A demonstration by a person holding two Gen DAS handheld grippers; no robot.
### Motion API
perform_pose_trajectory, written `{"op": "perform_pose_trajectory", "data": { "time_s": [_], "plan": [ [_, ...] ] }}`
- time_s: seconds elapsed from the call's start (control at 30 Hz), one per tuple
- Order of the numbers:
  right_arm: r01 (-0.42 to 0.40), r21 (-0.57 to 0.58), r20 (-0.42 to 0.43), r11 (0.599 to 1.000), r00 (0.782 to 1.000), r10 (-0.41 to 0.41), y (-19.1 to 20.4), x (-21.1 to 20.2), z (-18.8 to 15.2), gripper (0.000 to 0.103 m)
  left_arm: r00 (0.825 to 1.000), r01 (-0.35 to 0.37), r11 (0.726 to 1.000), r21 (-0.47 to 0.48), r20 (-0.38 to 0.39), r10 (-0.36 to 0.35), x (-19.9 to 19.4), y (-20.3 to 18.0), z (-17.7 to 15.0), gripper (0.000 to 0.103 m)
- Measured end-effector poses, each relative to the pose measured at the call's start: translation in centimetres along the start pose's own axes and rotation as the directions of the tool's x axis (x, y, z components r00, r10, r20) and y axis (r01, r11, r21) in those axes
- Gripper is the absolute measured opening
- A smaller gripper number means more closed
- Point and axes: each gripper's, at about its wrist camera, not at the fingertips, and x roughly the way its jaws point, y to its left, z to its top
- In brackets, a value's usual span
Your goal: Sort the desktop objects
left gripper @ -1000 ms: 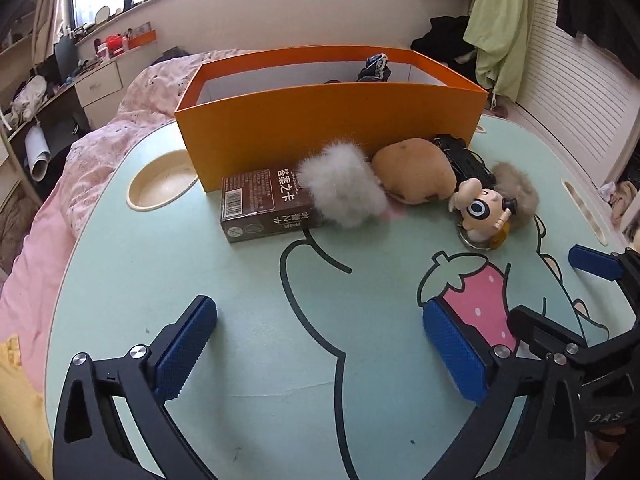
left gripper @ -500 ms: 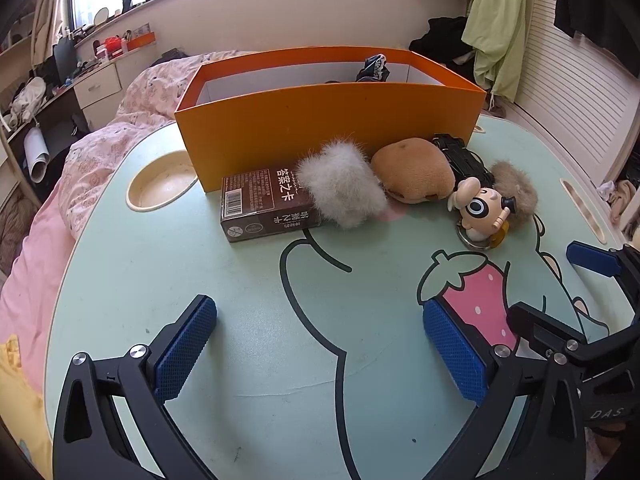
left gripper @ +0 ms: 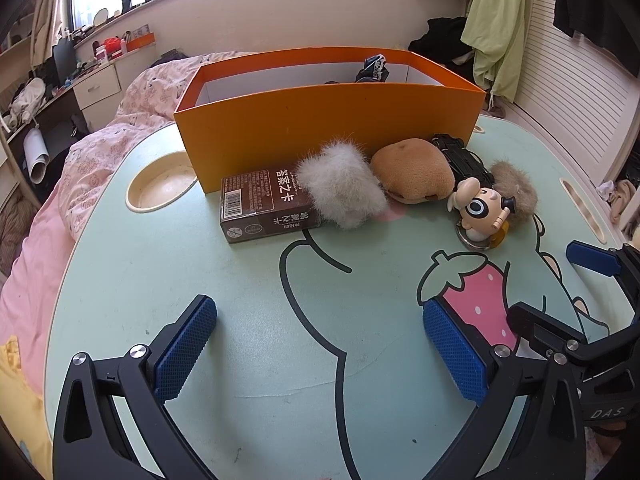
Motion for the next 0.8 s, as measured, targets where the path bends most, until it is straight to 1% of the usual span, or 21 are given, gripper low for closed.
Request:
{"op": "perform_pose_trajectory", "data": {
  "time_s": [0.13,0.33,0.43,0.57,0.7,0.73,0.77,0.8],
  "plan": [
    [0.000,0.000,0.000,1.000,1.000,0.000,0.0,0.0,0.0,0.103,1.000,0.001,1.000,0.003,0.000,-0.001,0.0,0.0,0.0,0.103],
    [0.000,0.000,0.000,1.000,1.000,0.000,0.0,0.0,0.0,0.103,0.998,0.052,0.996,0.069,0.040,-0.055,-0.1,0.3,0.0,0.103],
    [0.001,0.000,0.000,1.000,1.000,-0.001,0.1,0.0,0.0,0.103,0.997,0.057,0.995,0.079,0.052,-0.061,-0.2,0.3,-0.1,0.103],
    [0.002,0.000,0.001,1.000,1.000,-0.002,0.1,0.0,-0.1,0.103,0.996,0.067,0.994,0.084,0.045,-0.071,-0.3,0.4,-0.3,0.103],
    [0.000,-0.001,0.004,1.000,1.000,0.000,0.0,-0.1,0.1,0.103,0.995,0.102,0.987,0.126,0.005,-0.103,-1.0,0.1,-1.2,0.103],
    [0.001,0.001,0.005,1.000,1.000,-0.001,0.1,-0.2,0.2,0.103,0.994,0.106,0.986,0.130,0.007,-0.108,-1.2,0.2,-1.4,0.103],
    [-0.013,-0.001,0.010,1.000,1.000,0.013,0.1,-0.3,0.3,0.101,0.994,0.107,0.986,0.130,0.010,-0.109,-1.2,0.2,-1.4,0.103],
    [-0.043,-0.006,0.028,0.999,0.999,0.043,0.1,-0.7,0.4,0.094,0.994,0.109,0.986,0.128,0.011,-0.111,-1.2,0.2,-1.5,0.103]
  ]
}}
